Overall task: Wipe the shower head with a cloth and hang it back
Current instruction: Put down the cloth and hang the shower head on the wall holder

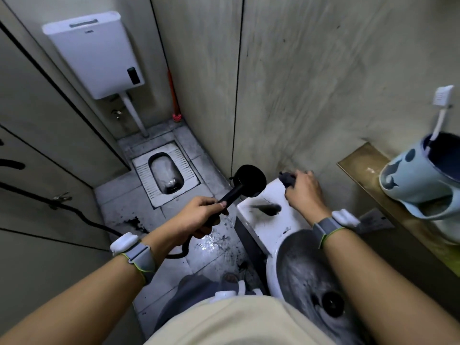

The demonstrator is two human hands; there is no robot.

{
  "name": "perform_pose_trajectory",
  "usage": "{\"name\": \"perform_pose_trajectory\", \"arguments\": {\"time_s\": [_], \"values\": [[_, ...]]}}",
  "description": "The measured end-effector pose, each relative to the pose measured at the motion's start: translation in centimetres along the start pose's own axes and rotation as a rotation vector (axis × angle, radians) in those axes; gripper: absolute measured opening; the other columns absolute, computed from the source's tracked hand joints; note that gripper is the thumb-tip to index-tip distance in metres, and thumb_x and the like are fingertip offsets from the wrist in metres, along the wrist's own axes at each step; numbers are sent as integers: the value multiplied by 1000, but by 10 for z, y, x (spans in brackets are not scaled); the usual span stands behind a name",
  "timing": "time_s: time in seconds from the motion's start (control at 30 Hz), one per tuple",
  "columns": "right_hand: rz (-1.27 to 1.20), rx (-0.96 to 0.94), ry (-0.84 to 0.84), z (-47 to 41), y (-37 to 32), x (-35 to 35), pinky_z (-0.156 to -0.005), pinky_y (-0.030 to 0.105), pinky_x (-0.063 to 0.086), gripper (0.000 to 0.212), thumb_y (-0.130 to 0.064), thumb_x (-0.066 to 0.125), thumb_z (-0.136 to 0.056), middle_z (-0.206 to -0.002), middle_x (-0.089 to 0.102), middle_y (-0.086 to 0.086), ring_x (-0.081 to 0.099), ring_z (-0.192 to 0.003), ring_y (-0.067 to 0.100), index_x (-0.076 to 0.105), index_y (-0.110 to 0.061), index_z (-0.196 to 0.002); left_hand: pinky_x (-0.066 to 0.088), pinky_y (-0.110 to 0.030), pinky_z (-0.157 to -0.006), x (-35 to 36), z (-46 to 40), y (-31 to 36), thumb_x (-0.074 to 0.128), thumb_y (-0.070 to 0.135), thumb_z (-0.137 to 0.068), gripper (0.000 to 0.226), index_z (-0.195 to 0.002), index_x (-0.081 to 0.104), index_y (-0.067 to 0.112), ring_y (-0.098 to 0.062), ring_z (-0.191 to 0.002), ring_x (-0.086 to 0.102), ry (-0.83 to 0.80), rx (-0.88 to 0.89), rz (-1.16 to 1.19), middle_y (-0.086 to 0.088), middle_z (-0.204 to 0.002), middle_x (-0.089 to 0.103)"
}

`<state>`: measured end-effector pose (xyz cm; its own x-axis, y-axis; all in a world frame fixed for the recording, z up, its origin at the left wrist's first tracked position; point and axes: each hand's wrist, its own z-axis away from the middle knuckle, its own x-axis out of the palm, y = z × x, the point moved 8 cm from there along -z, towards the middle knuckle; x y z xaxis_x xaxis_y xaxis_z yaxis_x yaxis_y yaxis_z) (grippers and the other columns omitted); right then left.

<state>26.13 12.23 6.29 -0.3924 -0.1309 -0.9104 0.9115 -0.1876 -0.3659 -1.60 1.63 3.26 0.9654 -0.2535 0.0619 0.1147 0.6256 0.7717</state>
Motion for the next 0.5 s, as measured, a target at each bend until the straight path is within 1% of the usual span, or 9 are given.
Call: {"name": "perform_pose_trajectory", "arguments": {"time_s": [0.07, 0.17, 0.23, 0.27, 0.33, 0.4, 0.47, 0.5], "values": [[19, 22, 6, 3, 19, 0, -91, 45, 49, 30, -5, 56, -87, -120, 56, 25, 58, -113, 47, 62, -7, -116, 11, -29, -50, 4, -4, 0, 62, 37, -106, 45, -111, 64, -7, -11, -51, 25, -12, -3, -19, -7, -68, 39], [70, 6, -17, 13, 38, 8, -88, 46, 51, 27, -10, 63, -87, -119, 59, 20, 60, -111, 44, 63, -10, -114, 13, -26, -49, 7, -9, -4, 62, 39, -106, 45, -111, 65, -6, -11, -50, 26, -17, -12, -37, -6, -66, 41], [122, 29, -15, 15, 48, 13, -87, 47, 52, 22, -10, 61, -90, -119, 59, 20, 60, -111, 44, 62, -9, -112, 16, -24, -47, 8, -13, -6, 59, 37, -107, 43, -110, 66, -5, -12, -49, 29, -13, -21, -48, -5, -65, 44], [153, 56, -19, 15, 54, 16, -89, 48, 51, 24, -7, 58, -91, -122, 58, 21, 59, -113, 45, 62, -8, -114, 18, -23, -46, 8, -14, -6, 56, 34, -108, 40, -110, 66, -5, -13, -47, 31, -4, -24, -59, -4, -64, 45], [192, 103, -78, 13, 61, 23, -95, 49, 50, 32, -5, 58, -90, -130, 54, 23, 56, -119, 47, 60, -5, -122, 23, -23, -45, 7, -18, -5, 53, 28, -110, 34, -110, 65, -4, -16, -44, 36, 30, -6, -110, -4, -62, 48], [198, 106, -129, 13, 59, 29, -99, 49, 48, 33, -8, 60, -90, -134, 51, 23, 52, -123, 48, 59, -3, -123, 31, -25, -44, 3, -20, 1, 54, 24, -110, 27, -110, 64, -1, -18, -46, 43, 79, 43, -196, -8, -67, 51], [177, 68, -80, 14, 47, 27, -99, 48, 49, 29, -10, 61, -89, -132, 53, 22, 52, -122, 46, 64, -5, -118, 41, -29, -43, -4, -19, 10, 60, 26, -107, 19, -110, 65, 8, -19, -51, 52, 144, 112, -320, -12, -72, 55], [148, 28, -40, 15, 35, 26, -96, 48, 51, 27, -11, 61, -88, -129, 56, 20, 55, -119, 45, 66, -7, -114, 44, -29, -42, -10, -16, 14, 64, 27, -105, 16, -111, 65, 12, -18, -52, 56, 194, 145, -392, -13, -73, 59]]}}
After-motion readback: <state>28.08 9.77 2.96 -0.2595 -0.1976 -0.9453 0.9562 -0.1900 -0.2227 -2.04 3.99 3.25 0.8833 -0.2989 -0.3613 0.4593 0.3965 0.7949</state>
